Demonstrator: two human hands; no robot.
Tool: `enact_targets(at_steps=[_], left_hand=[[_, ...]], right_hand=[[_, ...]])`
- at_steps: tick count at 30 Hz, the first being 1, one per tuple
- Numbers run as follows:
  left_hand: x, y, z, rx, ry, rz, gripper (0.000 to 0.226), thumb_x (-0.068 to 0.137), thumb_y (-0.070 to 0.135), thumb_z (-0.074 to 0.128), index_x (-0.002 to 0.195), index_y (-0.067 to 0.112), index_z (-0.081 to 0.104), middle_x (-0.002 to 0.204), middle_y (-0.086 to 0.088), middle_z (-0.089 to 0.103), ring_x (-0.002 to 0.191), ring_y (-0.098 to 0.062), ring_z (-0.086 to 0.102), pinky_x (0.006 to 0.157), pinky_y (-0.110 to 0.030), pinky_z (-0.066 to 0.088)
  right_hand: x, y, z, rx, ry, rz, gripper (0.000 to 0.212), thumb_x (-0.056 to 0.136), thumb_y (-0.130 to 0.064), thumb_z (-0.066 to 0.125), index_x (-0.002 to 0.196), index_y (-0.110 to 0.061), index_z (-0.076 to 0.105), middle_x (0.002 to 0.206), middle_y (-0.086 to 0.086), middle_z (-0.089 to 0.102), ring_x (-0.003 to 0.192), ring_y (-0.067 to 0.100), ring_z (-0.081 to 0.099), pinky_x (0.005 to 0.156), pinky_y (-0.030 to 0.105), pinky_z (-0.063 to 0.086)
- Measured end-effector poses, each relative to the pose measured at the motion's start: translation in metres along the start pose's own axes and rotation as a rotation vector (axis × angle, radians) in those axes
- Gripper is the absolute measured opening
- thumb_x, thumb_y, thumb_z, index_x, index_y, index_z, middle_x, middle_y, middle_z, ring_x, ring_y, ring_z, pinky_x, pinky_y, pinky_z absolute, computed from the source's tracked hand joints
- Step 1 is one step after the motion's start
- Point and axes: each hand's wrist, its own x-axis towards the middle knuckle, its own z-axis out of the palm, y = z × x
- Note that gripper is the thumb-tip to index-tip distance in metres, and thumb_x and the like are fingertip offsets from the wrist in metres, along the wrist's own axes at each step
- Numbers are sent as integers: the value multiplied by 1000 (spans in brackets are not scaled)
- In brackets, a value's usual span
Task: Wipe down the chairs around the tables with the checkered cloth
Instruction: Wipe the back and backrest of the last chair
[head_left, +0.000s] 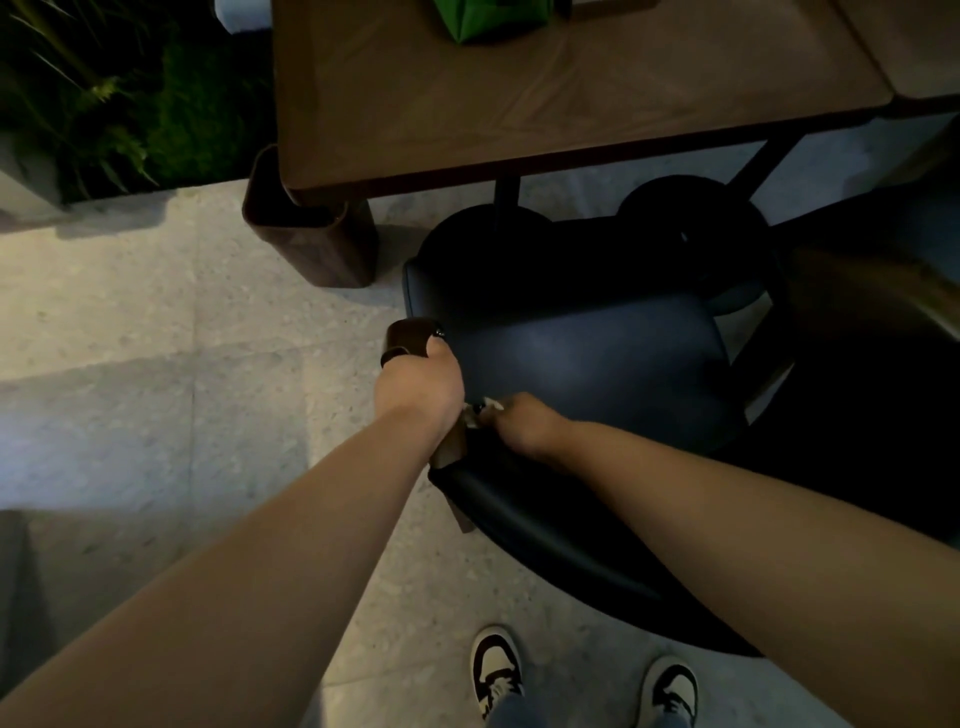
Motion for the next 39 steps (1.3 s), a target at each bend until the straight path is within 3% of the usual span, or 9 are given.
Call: enact_targets(at_steps=[6, 13, 17, 20, 23, 25, 28, 34, 39], left_hand=[[-3, 2, -2, 3, 4, -19, 60, 102, 44, 33, 136, -5, 45, 135, -22, 53, 122, -35, 51, 97, -36, 39], [-6, 4, -3, 2, -1, -38, 62, 102, 43, 34, 136, -8, 44, 135, -25, 51, 123, -37, 50, 99, -38, 39], [-7, 4, -4, 4, 11, -41, 62, 102, 44, 35, 137, -7, 43, 138, -25, 49, 125, -38, 48, 101, -38, 37], [-6, 4, -3, 4, 14, -45, 62, 102, 44, 35, 138, -4, 43, 139, -23, 49, 126, -37, 47, 102, -38, 36], [-4, 3, -4, -5, 2, -41, 62, 101, 44, 35, 139, -4, 42, 139, -23, 48, 127, -37, 47, 104, -39, 35], [-3, 1, -4, -8, -5, -48, 63, 101, 45, 35, 141, -3, 40, 139, -23, 48, 125, -38, 47, 106, -40, 36], [-2, 0, -4, -29, -1, -54, 63, 101, 46, 35, 143, -1, 38, 140, -22, 48, 126, -38, 47, 107, -41, 37], [0, 0, -4, -39, 6, -52, 63, 101, 45, 36, 143, -1, 39, 141, -22, 47, 128, -37, 46, 108, -41, 36], [1, 0, -2, -19, 22, -43, 64, 101, 45, 36, 143, -3, 39, 142, -23, 46, 129, -37, 45, 107, -40, 34]], right_hand=[[-48, -13, -9, 38, 135, -249, 37, 97, -24, 46, 61, -22, 50, 71, 0, 56, 74, 18, 51, 62, 27, 34], [-125, 0, -19, 32, 99, -521, 30, 101, -28, 45, 85, -10, 62, 80, 4, 66, 73, 18, 61, 69, 33, 47], [-110, 3, -47, 38, 161, -479, 25, 99, -24, 49, 76, -19, 59, 62, -15, 59, 60, -5, 53, 61, 20, 42], [-62, 6, -64, -30, 287, -284, 24, 99, -28, 46, 79, -19, 56, 79, -1, 62, 74, 13, 55, 66, 27, 40], [-27, 21, -45, 102, 3, -74, 28, 99, -35, 47, 87, -15, 62, 74, 7, 60, 61, 18, 54, 54, 27, 42], [-16, 30, -23, -4, -122, -31, 31, 100, -29, 46, 102, -7, 67, 94, 14, 68, 77, 22, 64, 64, 28, 47], [-9, 30, -13, -213, -72, -64, 32, 100, -19, 41, 110, 1, 63, 119, 22, 62, 108, 31, 60, 76, 26, 41], [-36, 18, -22, -227, 23, -178, 29, 95, -13, 41, 106, -5, 67, 113, 19, 65, 106, 34, 60, 86, 32, 47], [-92, 5, -14, -64, 156, -415, 32, 91, -9, 43, 107, -14, 70, 104, 10, 70, 96, 26, 63, 81, 29, 47]])
